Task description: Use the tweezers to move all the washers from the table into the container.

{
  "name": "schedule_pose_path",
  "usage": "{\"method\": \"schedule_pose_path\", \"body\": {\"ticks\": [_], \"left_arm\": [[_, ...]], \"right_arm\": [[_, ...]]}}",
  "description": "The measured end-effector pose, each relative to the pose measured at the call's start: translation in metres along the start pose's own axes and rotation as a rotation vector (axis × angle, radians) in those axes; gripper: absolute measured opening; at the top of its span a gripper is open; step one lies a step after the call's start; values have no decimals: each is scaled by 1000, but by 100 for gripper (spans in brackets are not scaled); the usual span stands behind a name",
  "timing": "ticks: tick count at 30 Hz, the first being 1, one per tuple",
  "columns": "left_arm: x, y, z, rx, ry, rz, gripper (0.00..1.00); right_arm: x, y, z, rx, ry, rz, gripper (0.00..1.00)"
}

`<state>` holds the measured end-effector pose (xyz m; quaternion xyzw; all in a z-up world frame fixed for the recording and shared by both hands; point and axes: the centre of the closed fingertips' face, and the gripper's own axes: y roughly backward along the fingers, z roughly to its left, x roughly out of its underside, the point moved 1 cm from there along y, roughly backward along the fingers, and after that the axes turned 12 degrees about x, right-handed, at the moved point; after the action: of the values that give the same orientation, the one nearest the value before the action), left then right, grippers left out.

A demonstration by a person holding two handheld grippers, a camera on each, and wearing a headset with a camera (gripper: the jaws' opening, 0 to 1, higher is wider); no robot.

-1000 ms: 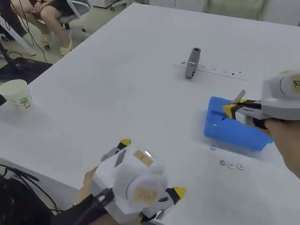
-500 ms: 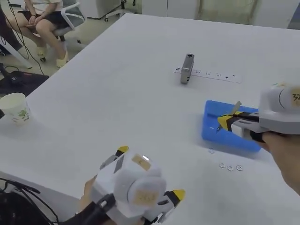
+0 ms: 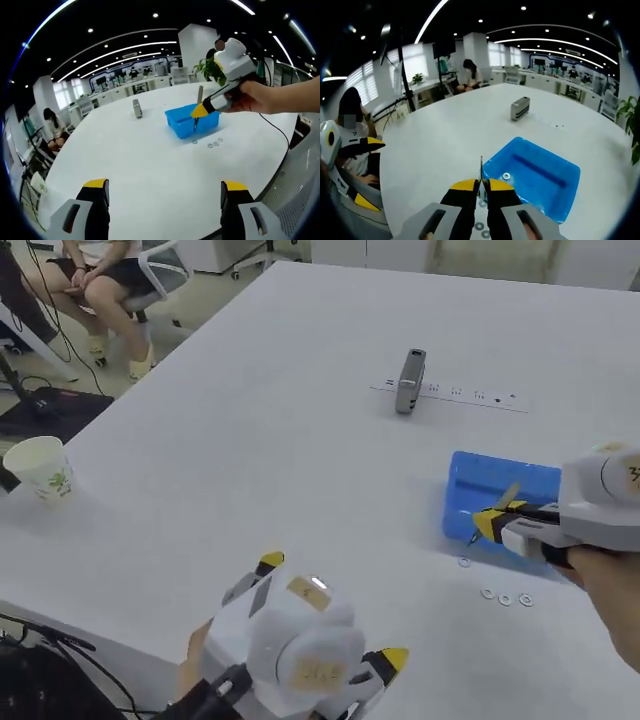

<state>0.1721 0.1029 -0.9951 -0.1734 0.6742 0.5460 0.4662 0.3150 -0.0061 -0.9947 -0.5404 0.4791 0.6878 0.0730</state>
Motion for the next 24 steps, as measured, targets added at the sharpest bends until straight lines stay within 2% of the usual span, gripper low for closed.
{"method": "schedule_pose_path", "body": {"ticks": [14, 18, 24], "left_arm": [[0, 2, 2, -14, 2, -7, 93], [0, 3, 2, -14, 0, -7, 93], [1, 3, 2, -15, 1, -3, 93]], "right_arm": [[18, -10, 2, 1, 10, 43, 4], [20, -11, 1, 18, 32, 47, 4], [23, -14, -1, 17, 23, 52, 4]]}}
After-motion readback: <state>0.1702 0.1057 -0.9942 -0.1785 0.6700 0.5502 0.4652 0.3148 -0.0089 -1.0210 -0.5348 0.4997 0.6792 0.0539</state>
